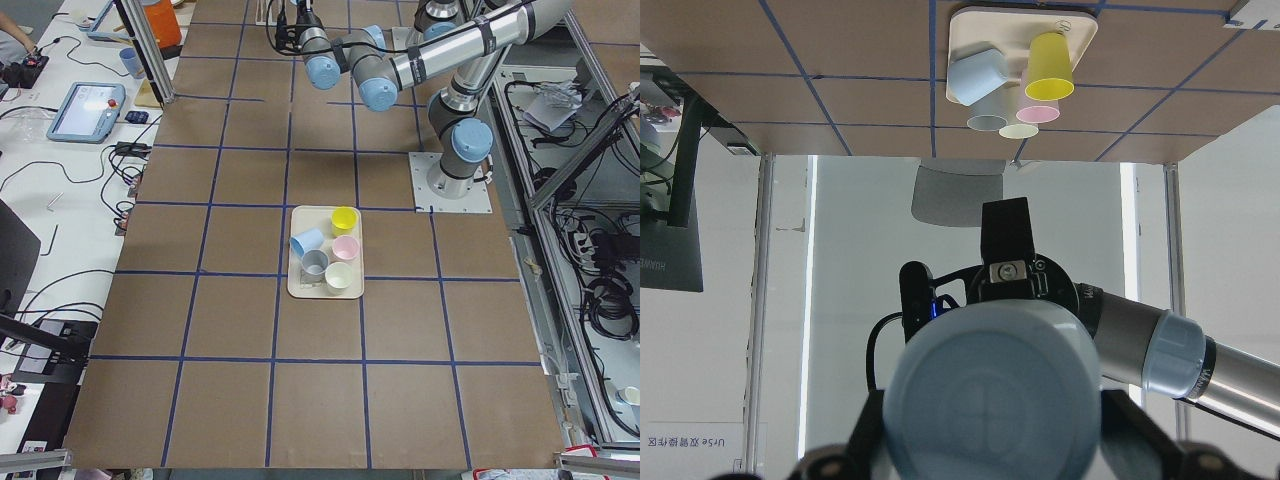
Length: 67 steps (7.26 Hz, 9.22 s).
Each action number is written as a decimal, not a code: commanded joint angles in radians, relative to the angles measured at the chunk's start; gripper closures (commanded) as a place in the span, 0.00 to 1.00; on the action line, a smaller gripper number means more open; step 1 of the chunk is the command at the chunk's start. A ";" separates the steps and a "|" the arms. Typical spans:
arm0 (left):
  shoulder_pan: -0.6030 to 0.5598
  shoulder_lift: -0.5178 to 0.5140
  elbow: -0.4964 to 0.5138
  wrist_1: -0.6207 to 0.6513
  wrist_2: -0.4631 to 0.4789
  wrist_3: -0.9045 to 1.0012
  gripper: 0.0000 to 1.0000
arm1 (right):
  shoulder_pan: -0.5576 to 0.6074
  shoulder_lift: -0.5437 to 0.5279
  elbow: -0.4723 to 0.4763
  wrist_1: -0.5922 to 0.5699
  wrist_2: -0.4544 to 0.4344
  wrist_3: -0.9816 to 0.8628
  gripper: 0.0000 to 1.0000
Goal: Transfer IKEA cup to right arm and place on rack
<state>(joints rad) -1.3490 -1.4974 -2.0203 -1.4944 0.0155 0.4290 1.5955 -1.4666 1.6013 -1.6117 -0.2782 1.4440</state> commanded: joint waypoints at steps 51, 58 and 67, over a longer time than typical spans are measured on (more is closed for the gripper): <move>-0.190 -0.135 0.526 -0.053 1.598 -0.314 0.00 | -0.384 0.126 0.077 -0.587 -1.555 -0.985 0.00; -0.187 -0.130 0.528 -0.055 1.597 -0.312 0.00 | -0.228 -0.130 0.061 -0.062 -1.335 -1.013 0.00; -0.173 -0.127 0.522 -0.069 1.545 -0.314 0.00 | -0.057 -0.146 0.006 0.116 -1.282 -1.314 0.00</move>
<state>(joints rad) -1.5217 -1.6239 -1.4986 -1.5631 1.5645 0.1145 1.5473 -1.6135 1.6243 -1.5023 -1.5582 0.1345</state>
